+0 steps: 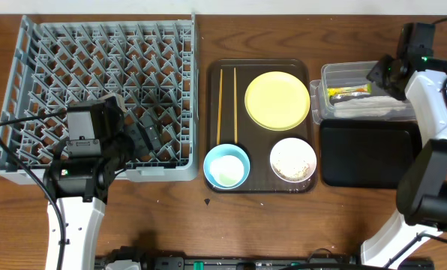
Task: Sort waste into correct bins and load items into the dishwasher
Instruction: 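Grasp the white cup from the blue bowl with the right gripper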
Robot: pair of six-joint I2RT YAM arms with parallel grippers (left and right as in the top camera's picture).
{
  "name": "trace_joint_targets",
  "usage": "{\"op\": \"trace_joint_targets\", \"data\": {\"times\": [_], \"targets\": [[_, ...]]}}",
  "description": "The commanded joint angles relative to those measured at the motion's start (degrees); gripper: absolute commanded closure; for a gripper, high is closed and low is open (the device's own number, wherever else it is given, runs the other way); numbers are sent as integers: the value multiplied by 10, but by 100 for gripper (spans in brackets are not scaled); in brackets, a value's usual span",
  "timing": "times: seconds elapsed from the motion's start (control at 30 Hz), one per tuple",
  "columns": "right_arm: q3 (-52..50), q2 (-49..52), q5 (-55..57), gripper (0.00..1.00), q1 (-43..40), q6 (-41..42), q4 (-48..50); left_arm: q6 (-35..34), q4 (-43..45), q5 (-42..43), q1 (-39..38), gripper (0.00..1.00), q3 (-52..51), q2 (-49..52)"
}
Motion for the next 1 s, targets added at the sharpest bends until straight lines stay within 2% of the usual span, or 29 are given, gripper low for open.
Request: {"op": "trace_joint_targets", "data": {"times": [0.0,0.1,0.3,0.43,0.53,0.63,0.87,0.97], "targets": [[3,-49,-280,49,27,-184,-7,-3,0,3,2,4,12,0],[3,-60,-388,51,59,-238,-31,-3,0,3,2,4,12,0],[3,-56,-391,50,172,-252,-116,-3,0,3,2,4,12,0],[2,-44,-347,45,280,-263,-163,-5,0,5,2,4,12,0],[2,-38,-304,47,354,-271,-186,-10,-5,13,2,4,12,0],[2,-34,-205,48,435,-251,-201,-9,-34,7,2,4,12,0],[-24,-31,-85,47,516,-204,-197,4,-43,7,2,4,12,0],[-64,-31,-70,51,526,-175,-170,6,-54,7,2,3,12,0]]}}
